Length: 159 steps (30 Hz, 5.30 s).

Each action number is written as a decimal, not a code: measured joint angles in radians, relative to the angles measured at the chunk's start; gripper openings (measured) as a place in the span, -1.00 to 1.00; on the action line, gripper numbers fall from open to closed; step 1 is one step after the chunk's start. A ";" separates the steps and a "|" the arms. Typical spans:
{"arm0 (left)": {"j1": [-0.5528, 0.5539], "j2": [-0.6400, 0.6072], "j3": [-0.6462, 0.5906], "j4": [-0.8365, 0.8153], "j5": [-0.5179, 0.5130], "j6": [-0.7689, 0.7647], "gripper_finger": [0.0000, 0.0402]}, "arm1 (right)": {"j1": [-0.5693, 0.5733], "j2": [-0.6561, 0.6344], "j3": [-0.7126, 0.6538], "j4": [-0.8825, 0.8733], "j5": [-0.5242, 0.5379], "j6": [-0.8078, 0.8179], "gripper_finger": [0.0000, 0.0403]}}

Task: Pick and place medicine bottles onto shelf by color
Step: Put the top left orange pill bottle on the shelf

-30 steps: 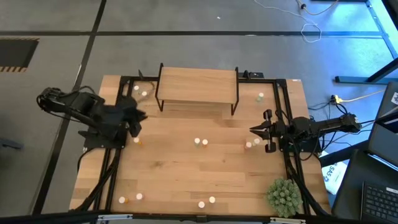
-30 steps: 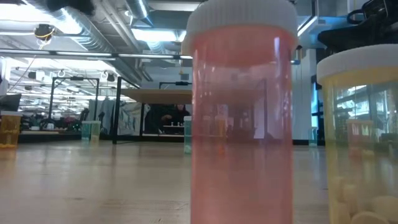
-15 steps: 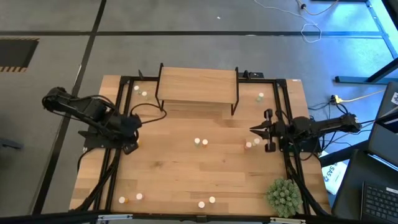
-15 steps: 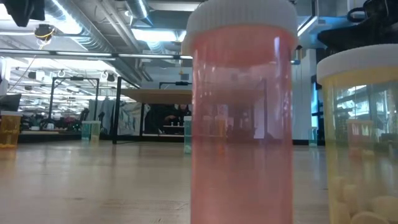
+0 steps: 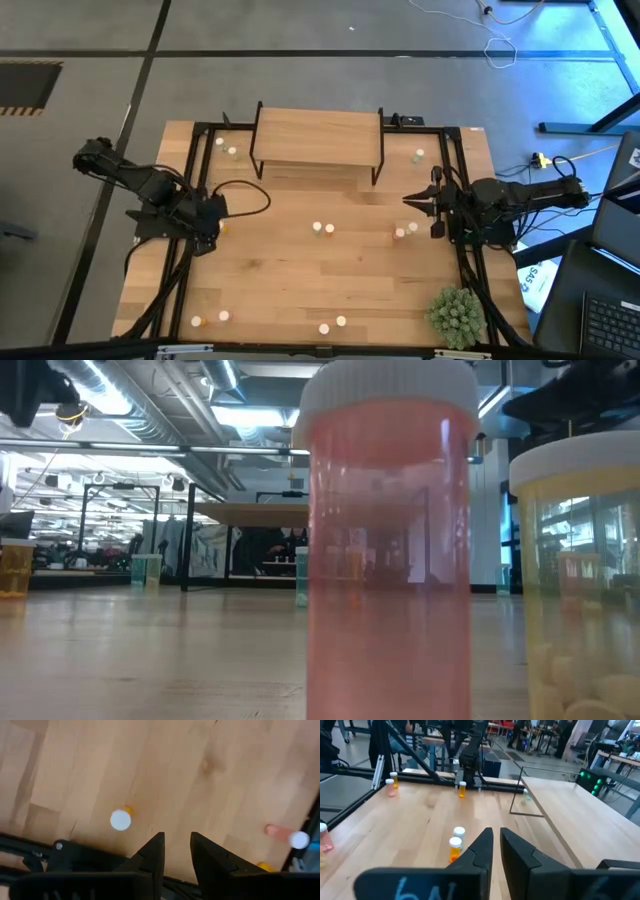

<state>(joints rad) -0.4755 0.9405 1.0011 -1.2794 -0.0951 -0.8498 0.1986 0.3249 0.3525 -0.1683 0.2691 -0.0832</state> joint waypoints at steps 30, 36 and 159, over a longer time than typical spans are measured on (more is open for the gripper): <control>-0.012 0.000 -0.131 0.180 0.000 -0.093 -0.57 | 0.000 0.238 0.064 -0.017 -0.140 0.131 -0.80; -0.012 0.000 -0.131 0.177 0.000 -0.111 -0.57 | 0.000 0.238 0.064 -0.017 -0.140 0.130 -0.80; 0.202 0.180 -0.355 0.224 -0.018 0.021 0.11 | 0.000 0.238 0.063 -0.017 -0.140 0.128 -0.80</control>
<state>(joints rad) -0.2733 1.1206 0.6464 -1.0553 -0.1131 -0.8284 0.1987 0.5629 0.4152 -0.1852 0.1295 0.0451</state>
